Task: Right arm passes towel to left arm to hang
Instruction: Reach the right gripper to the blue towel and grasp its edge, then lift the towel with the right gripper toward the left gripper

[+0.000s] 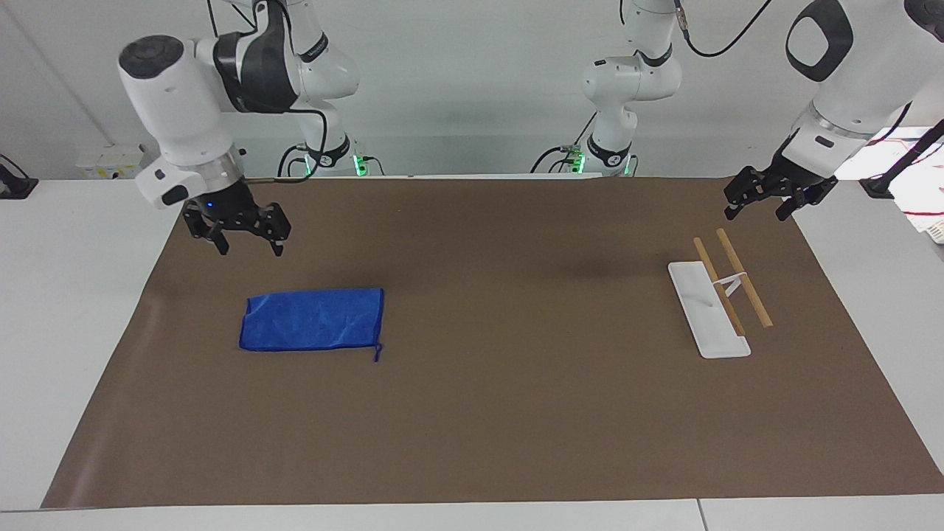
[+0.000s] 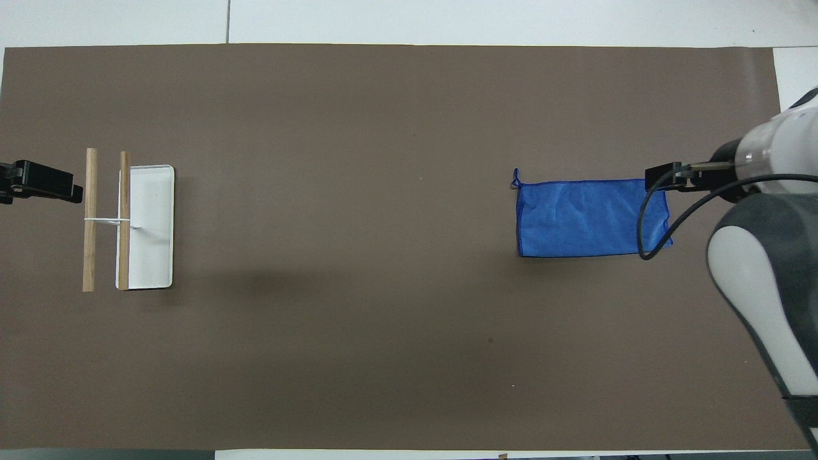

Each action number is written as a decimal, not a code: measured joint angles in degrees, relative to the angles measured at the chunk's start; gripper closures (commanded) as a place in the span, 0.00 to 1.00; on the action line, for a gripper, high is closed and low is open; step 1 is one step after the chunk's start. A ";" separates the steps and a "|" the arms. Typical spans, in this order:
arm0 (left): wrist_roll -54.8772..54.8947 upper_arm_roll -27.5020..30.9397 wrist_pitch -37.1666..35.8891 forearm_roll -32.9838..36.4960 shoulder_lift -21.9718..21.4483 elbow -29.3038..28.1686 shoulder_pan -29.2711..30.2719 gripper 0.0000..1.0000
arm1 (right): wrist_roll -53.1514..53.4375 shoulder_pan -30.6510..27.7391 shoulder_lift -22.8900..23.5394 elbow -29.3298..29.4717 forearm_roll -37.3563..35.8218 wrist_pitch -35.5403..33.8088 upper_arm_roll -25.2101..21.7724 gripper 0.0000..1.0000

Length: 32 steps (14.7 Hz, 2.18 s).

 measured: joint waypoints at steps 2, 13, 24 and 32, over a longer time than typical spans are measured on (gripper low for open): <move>-0.01 -0.03 0.02 0.00 -0.02 0.00 -0.01 0.00 | 0.00 0.53 2.50 -3.25 0.12 5.89 0.05 0.00; -0.02 -0.06 0.99 0.00 -0.03 0.00 -0.01 0.00 | -1.16 0.94 10.90 -16.92 0.58 27.81 0.06 0.00; -0.02 -0.08 1.06 0.00 -0.02 0.00 -0.01 0.00 | -3.35 1.02 13.37 -16.68 0.58 30.05 0.07 1.00; -0.02 -0.14 1.06 0.00 -0.03 0.00 -0.01 0.00 | -3.40 1.25 12.92 -13.32 0.80 23.00 0.89 1.00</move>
